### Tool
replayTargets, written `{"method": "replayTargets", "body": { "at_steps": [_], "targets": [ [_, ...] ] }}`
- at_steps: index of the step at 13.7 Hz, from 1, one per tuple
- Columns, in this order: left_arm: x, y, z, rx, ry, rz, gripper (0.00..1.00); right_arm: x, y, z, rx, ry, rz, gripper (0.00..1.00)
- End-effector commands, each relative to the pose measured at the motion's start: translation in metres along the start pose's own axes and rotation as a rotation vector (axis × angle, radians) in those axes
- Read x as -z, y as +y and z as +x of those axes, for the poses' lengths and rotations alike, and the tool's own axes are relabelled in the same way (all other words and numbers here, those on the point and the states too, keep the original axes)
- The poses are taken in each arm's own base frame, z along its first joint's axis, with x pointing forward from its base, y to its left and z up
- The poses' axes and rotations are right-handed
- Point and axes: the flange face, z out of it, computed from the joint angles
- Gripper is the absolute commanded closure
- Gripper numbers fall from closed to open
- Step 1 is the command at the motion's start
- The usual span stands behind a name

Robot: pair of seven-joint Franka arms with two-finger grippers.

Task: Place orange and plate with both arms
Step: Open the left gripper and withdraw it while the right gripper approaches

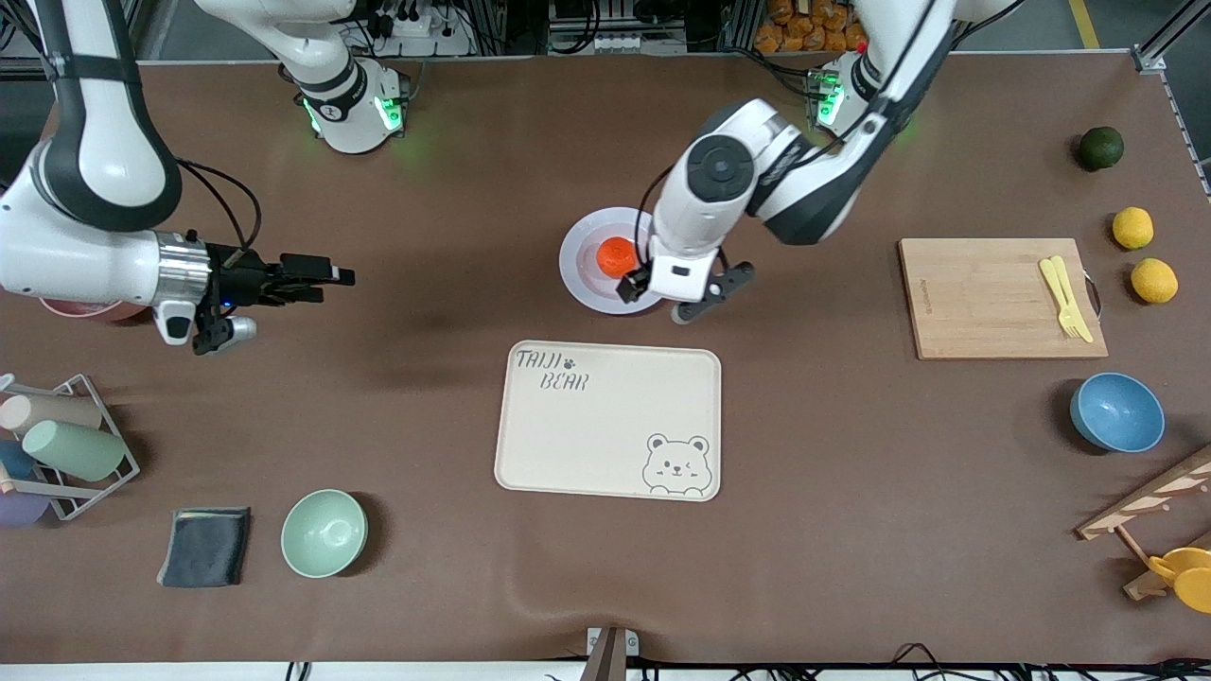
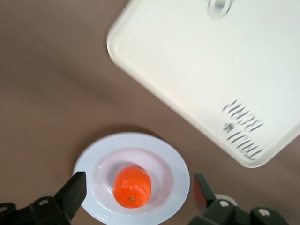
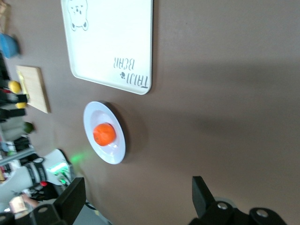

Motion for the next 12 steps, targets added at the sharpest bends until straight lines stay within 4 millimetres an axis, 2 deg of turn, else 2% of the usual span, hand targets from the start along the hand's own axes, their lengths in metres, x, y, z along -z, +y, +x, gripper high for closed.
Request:
{"method": "replayTargets", "body": {
  "at_steps": [1,2,4,8,9,11,12],
  "targets": [
    [0.058,-0.012,0.051,-0.075,0.039,-0.009,0.00,-0.029,0.020,-0.016,-0.051,0.043,0.075,0.00],
    [0.071,-0.018,0.070,-0.114,0.049,-0.013,0.00,-0.045,0.020,-0.018,-0.065,0.060,0.121,0.00],
    [0.105,-0.037,0.114,-0.175,0.075,-0.037,0.00,-0.080,0.032,-0.013,-0.095,0.059,0.178,0.00],
    [0.158,-0.085,0.177,-0.275,0.100,-0.024,0.00,-0.144,0.071,-0.002,-0.118,0.065,0.332,0.00],
    [0.170,-0.100,0.192,-0.274,0.099,-0.013,0.00,-0.161,0.076,-0.002,-0.118,0.067,0.357,0.00],
    [0.196,-0.127,0.209,-0.297,0.101,0.004,0.00,-0.189,0.063,-0.001,-0.130,0.064,0.388,0.00],
    [0.210,-0.144,0.219,-0.312,0.110,0.009,0.00,-0.200,0.062,-0.001,-0.148,0.073,0.392,0.00]
  ]
}}
